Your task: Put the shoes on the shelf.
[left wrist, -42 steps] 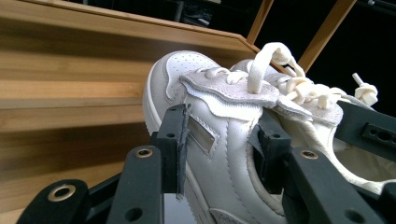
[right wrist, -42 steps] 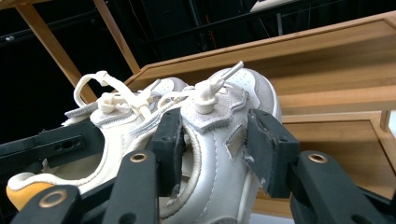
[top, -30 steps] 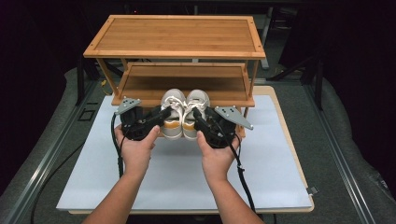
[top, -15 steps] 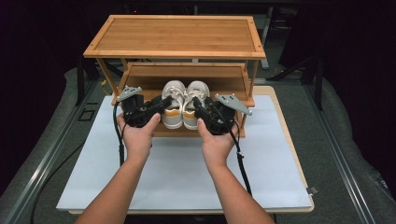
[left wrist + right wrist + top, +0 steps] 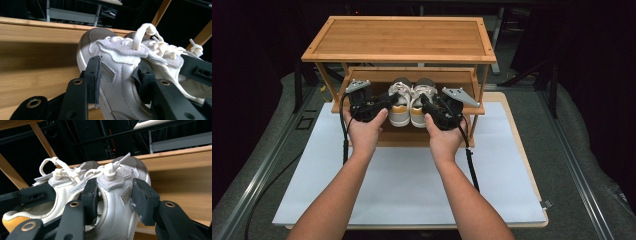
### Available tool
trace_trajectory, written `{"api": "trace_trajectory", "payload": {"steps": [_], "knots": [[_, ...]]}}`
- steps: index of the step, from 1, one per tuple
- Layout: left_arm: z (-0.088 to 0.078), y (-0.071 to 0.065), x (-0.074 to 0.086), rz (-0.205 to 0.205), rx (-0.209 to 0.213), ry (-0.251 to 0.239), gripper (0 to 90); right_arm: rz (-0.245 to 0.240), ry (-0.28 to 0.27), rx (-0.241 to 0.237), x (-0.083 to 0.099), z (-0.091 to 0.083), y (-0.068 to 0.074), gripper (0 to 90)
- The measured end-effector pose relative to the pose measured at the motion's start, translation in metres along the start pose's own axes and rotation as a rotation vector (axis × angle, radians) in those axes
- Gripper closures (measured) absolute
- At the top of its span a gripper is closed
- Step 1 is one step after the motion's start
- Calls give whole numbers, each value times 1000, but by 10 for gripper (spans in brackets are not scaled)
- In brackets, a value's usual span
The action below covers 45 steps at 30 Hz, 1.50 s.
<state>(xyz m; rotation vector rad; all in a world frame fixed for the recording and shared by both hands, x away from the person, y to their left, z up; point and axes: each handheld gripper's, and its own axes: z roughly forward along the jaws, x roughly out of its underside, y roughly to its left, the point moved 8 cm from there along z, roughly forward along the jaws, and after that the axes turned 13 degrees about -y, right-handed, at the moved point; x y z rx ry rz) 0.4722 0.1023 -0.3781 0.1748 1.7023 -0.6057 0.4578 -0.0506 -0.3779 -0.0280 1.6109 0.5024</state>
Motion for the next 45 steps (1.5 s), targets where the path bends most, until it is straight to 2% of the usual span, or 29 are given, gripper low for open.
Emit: {"api": "trace_trajectory", "payload": {"steps": [8, 13, 14, 16, 18, 19, 20, 22, 27, 28, 29, 31, 34, 35, 37, 39, 40, 41, 42, 44, 45], "knots": [[9, 8, -3, -40, -4, -9, 621, 14, 7, 0, -3, 14, -2, 571], [16, 11, 1, -59, -4, -11, 621, 21, 9, 8, -2, 20, -6, 569], [17, 11, 1, -61, -5, -9, 620, 26, -7, 6, -2, 23, -7, 569], [19, 13, 2, -58, -5, -9, 620, 18, 22, 7, 0, 23, -8, 569], [21, 15, 3, -64, -5, -2, 619, 12, 25, 9, 2, 25, -9, 569], [22, 16, 3, -64, -5, -4, 619, 16, 5, 7, 2, 28, -9, 569], [23, 17, 4, -63, -7, -1, 619, 11, 29, 16, 3, 27, -10, 569], [26, 19, 5, -66, -4, 5, 619, 1, 34, 23, 5, 30, -11, 568], [28, 20, 4, -79, -9, 6, 614, 18, 42, 20, 6, 33, -14, 566], [28, 20, 4, -79, -10, 13, 612, 29, 36, 2, 6, 35, -14, 565], [28, 21, 4, -80, -12, 16, 609, 31, 52, 20, 7, 34, -16, 563], [29, 21, 4, -97, -11, 15, 603, 55, 50, 9, 7, 36, -17, 560], [30, 21, 4, -104, -14, 17, 597, 39, 62, 15, 7, 36, -18, 551], [30, 21, 5, -100, -14, 22, 594, 40, 54, 8, 6, 37, -18, 547], [31, 20, 4, -115, -14, 27, 588, 53, 78, 13, 7, 35, -19, 540], [32, 21, 4, -107, -24, 42, 576, 62, 79, 23, 7, 36, -20, 534], [32, 21, 3, -107, -34, 53, 565, 64, 86, 7, 6, 35, -20, 531], [33, 22, 3, -103, -37, 59, 555, 63, 57, 15, 5, 37, -20, 529], [32, 22, 3, -102, -40, 70, 550, 63, 54, 18, 4, 37, -21, 529], [33, 22, 2, -91, -44, 81, 546, 66, 56, 15, 3, 36, -20, 521], [33, 21, 2, -90, -47, 85, 544, 51, 72, 24, 3, 35, -20, 525]]}}
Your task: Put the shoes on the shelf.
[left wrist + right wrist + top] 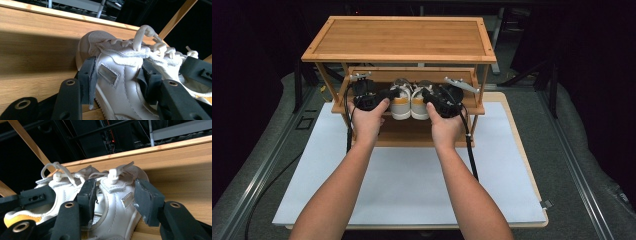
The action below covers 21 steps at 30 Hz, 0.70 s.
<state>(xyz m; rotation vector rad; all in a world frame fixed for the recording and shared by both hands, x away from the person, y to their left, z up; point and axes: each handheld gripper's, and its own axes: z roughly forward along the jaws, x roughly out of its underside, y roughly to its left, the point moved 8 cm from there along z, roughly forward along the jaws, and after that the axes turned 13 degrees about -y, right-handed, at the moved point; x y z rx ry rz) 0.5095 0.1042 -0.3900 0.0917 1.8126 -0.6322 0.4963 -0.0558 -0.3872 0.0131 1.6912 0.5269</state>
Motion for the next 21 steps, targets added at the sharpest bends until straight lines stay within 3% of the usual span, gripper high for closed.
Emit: {"api": "trace_trajectory", "payload": {"steps": [6, 9, 11, 21], "knots": [[-1, 2, 0, 9, -12, 26, 499, -41, -2, 9, -2, 0, 2, 534], [-1, 4, -2, 45, -24, 54, 466, -42, 10, 8, -2, -1, 2, 538], [-1, 4, -2, 48, -30, 63, 463, -42, 14, 6, -2, -2, 2, 536], [2, 3, -4, 10, -21, 71, 464, -61, 14, 1, -6, -4, 6, 533]]}}
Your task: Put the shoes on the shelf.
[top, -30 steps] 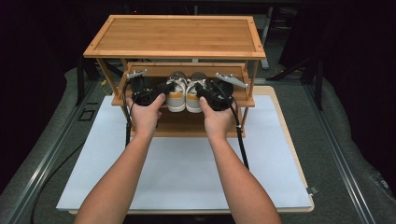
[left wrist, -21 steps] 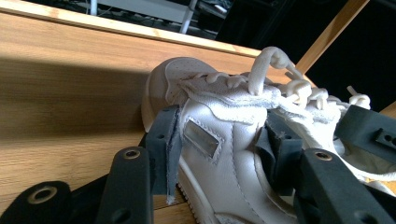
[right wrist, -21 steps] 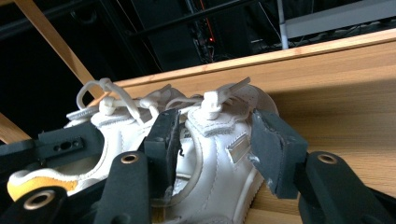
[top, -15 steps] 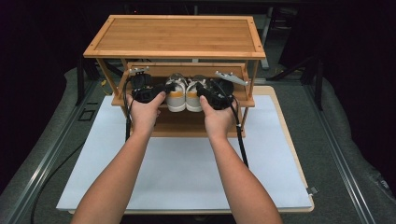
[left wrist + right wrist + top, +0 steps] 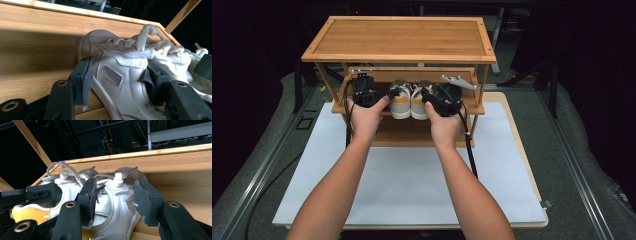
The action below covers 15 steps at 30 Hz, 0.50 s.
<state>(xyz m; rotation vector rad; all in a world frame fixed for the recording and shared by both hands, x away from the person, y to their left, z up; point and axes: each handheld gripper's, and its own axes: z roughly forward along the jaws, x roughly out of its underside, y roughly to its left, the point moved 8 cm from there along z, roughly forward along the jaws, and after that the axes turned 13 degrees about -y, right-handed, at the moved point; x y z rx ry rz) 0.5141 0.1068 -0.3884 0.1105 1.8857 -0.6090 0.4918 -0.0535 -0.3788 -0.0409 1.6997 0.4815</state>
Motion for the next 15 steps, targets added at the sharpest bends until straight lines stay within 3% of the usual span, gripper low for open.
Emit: {"api": "trace_trajectory", "payload": {"steps": [4, 6, 8, 12, 15], "knots": [[1, 0, -1, 16, 10, 0, 464, 1, -10, -2, -1, 0, 0, 536], [2, -2, -2, 1, 12, 0, 463, 4, -7, -4, -2, -1, 0, 537], [2, -2, -3, 37, 14, 14, 464, 7, -8, -1, -2, 0, -1, 537], [-2, -8, -14, 38, 33, -37, 460, 8, -11, -8, -3, -1, -1, 537], [-5, -10, -16, 40, 46, -32, 462, 9, -4, -3, -3, -1, -2, 537]]}}
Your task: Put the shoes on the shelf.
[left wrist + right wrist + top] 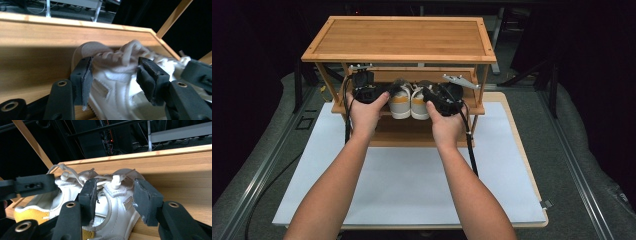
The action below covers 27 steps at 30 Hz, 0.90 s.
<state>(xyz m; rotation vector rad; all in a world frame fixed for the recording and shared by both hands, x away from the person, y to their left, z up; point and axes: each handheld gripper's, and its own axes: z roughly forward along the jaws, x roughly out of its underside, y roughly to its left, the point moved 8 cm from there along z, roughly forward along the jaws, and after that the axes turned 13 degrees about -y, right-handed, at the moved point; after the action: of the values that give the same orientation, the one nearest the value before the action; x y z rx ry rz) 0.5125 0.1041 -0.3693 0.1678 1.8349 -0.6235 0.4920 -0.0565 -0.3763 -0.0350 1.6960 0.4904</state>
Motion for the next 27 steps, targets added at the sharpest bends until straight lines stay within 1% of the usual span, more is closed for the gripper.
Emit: {"api": "trace_trajectory", "payload": {"steps": [2, 4, 5, 6, 7, 8, 9, 10, 11, 12, 14, 16, 18, 20, 22, 24, 27], "knots": [[-1, -1, 0, 4, -8, -2, 475, 2, -2, 2, 0, -1, 0, 537], [-3, -2, 1, 9, -4, -6, 487, -4, -1, 1, -1, -2, 0, 538], [-5, -2, 1, 14, 0, -19, 500, -4, 0, -4, -1, -3, 1, 540], [-7, -2, 1, 12, -3, -23, 522, -6, -19, -4, -3, -3, 1, 543], [-9, -2, 2, 14, 5, -32, 536, -4, -9, -7, -3, -6, 1, 549], [-11, -1, 3, 11, 8, -37, 564, -1, -23, -15, -5, -7, 2, 553], [-13, 0, 4, 9, 9, -40, 594, -4, -19, -14, -6, -9, 2, 565], [-15, 1, 5, 3, 14, -46, 605, -5, -28, -16, -8, -10, 2, 574], [-17, 2, 6, -4, 15, -57, 633, -8, -24, -16, -8, -12, 2, 590], [-19, 3, 5, -4, 14, -69, 671, -14, -34, -12, -9, -13, 1, 612], [-23, 3, 4, -5, 26, -93, 696, -23, -29, -9, -9, -17, 0, 664], [-28, 5, 3, 3, 25, -94, 738, -29, -33, 4, -9, -19, -3, 718], [-32, 7, 2, 12, 26, -91, 779, -23, -49, -3, -10, -22, -4, 768], [-34, 9, 2, 21, 23, -86, 815, -24, -49, -5, -10, -25, -5, 794], [-35, 11, 2, 21, 23, -84, 846, -36, -44, -6, -8, -27, -7, 824], [-35, 13, 4, 21, 23, -81, 865, -37, -39, -9, -6, -27, -9, 842], [-31, 17, 10, 14, 10, -70, 873, -51, -27, 1, -2, -26, -12, 855]]}}
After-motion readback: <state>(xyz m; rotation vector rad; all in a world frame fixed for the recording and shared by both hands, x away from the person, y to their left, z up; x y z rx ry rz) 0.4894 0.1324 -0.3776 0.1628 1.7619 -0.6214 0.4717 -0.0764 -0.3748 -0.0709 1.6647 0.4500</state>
